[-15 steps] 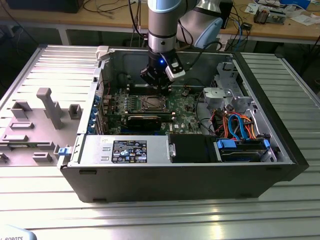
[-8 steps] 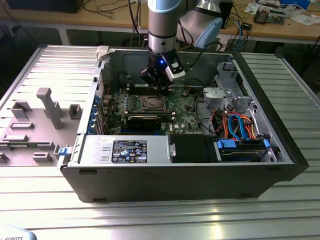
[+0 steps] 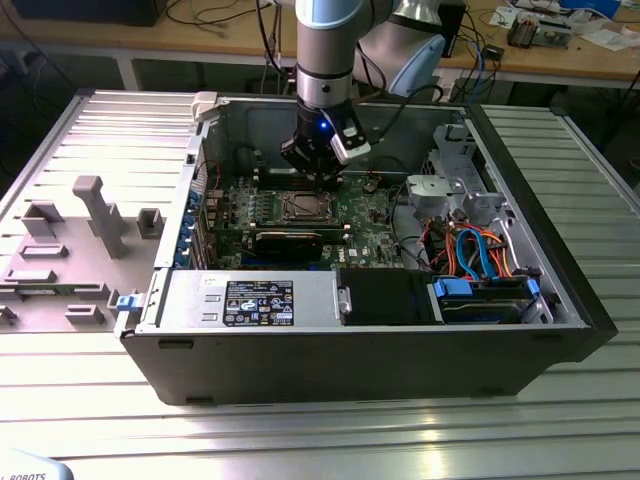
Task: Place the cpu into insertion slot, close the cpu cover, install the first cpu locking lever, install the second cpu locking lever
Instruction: 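Install the first cpu locking lever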
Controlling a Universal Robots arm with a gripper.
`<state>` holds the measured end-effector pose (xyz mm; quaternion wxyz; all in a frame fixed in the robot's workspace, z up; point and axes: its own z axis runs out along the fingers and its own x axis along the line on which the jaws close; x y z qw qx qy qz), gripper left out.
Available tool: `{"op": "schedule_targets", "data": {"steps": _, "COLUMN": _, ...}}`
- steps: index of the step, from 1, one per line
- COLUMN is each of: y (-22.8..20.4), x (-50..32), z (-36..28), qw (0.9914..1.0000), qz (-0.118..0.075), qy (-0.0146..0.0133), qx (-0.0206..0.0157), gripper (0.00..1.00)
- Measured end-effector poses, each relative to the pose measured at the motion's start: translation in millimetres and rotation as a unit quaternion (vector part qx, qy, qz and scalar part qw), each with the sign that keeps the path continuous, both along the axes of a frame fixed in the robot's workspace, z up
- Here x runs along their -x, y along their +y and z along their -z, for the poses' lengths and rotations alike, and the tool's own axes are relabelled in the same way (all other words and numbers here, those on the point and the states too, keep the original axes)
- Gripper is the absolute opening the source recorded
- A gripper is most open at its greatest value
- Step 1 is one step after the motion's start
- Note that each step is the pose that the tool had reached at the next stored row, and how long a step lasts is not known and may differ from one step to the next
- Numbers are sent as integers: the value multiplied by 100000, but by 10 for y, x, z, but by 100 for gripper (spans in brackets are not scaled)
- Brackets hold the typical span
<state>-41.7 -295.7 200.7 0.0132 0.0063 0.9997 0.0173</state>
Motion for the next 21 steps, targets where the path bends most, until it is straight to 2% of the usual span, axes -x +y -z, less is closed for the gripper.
{"op": "schedule_targets", "data": {"steps": 5, "y": -2, "x": 0, "z": 1, "qw": 100000, "qz": 8, "qy": 22, "qx": 27, "gripper": 11}}
{"op": "schedule_targets", "data": {"steps": 13, "y": -2, "x": -7, "z": -36, "qw": 100000, "qz": -3, "qy": 8, "qx": 2, "gripper": 11}}
{"op": "schedule_targets", "data": {"steps": 15, "y": -19, "x": -8, "z": -37, "qw": 100000, "qz": 7, "qy": 30, "qx": 15, "gripper": 11}}
{"op": "schedule_targets", "data": {"steps": 18, "y": -66, "x": -10, "z": -37, "qw": 100000, "qz": 5, "qy": 93, "qx": 9, "gripper": 11}}
{"op": "schedule_targets", "data": {"steps": 21, "y": -69, "x": -10, "z": -37, "qw": 100000, "qz": 7, "qy": 95, "qx": 10, "gripper": 11}}
